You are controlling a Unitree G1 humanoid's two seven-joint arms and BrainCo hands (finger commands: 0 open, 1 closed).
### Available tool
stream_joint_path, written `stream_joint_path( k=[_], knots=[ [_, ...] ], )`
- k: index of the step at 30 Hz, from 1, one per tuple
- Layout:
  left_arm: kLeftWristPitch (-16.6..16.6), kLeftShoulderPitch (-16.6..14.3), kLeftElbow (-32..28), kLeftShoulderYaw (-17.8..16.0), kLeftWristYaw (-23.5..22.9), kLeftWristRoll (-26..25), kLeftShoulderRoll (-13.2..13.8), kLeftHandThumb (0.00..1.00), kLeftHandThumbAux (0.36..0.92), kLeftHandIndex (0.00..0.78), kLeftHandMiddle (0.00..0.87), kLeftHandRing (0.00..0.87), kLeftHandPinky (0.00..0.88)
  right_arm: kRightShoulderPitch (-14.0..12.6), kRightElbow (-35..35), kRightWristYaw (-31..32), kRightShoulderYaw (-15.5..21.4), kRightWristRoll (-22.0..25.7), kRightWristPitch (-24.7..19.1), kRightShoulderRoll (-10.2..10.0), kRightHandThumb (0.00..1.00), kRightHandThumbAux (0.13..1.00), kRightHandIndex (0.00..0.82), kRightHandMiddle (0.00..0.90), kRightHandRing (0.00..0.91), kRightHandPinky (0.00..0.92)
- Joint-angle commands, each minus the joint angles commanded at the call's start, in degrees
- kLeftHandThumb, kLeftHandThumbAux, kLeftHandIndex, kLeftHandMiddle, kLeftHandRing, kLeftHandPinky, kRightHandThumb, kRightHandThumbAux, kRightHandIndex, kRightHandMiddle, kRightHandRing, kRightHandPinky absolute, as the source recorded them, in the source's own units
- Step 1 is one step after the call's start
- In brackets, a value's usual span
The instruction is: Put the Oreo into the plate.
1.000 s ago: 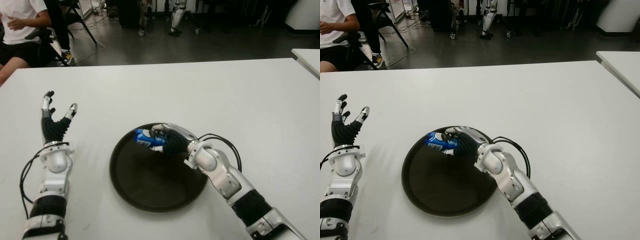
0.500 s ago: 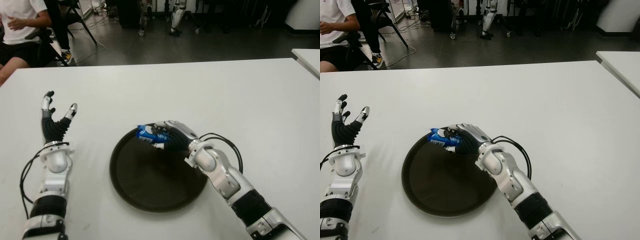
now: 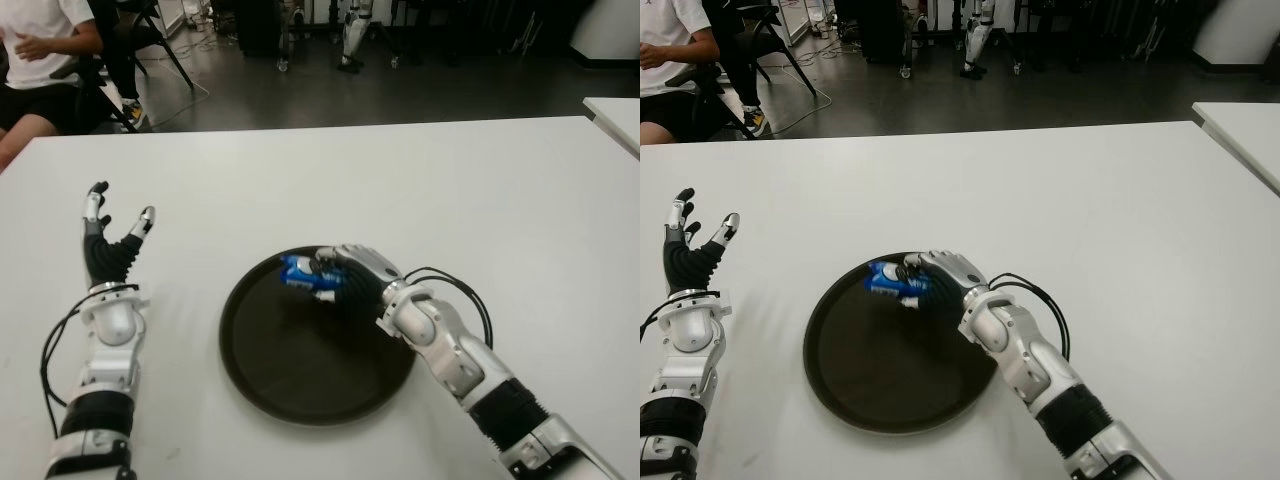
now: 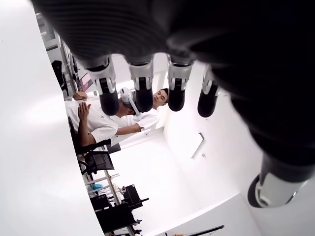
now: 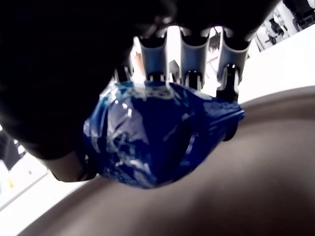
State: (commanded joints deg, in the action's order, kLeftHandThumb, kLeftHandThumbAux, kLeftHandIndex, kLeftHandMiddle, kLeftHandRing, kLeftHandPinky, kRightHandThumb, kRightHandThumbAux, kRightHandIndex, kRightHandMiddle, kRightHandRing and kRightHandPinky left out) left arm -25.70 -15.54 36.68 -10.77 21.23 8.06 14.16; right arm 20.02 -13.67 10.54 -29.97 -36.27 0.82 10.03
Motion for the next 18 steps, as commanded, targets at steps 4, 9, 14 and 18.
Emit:
stream_joint_path(
  k=[4,9,14,18],
  knots=[
    [0.1,0.3,-0.4,0.0,0.1,0.1,-0.1,0.0,0.595,0.016,0.0,0.0,0.0,-0.1,0.2,0.8,0.2,0.2,0.1,0.2,0.168,0.766,0.003,0.004,0.007,0.042],
    [0.2,0.4,-0.7,0.0,0.0,0.2,-0.2,0.0,0.595,0.016,0.0,0.0,0.0,0.1,0.1,1.4,0.3,0.0,-0.1,0.4,0.187,0.777,0.0,0.0,0.001,0.036],
    [0.3,0.7,-1.2,0.0,0.1,0.3,-0.4,0.0,0.595,0.016,0.0,0.0,0.0,0.2,0.1,1.9,0.3,-0.4,-0.3,0.5,0.198,0.782,0.0,0.0,0.0,0.039],
    [0.4,0.7,-1.3,-0.1,0.0,0.3,-0.4,0.0,0.595,0.016,0.0,0.0,0.0,0.4,-0.3,2.1,0.2,-0.7,-0.3,0.6,0.203,0.785,0.0,0.0,0.0,0.038]
  ],
)
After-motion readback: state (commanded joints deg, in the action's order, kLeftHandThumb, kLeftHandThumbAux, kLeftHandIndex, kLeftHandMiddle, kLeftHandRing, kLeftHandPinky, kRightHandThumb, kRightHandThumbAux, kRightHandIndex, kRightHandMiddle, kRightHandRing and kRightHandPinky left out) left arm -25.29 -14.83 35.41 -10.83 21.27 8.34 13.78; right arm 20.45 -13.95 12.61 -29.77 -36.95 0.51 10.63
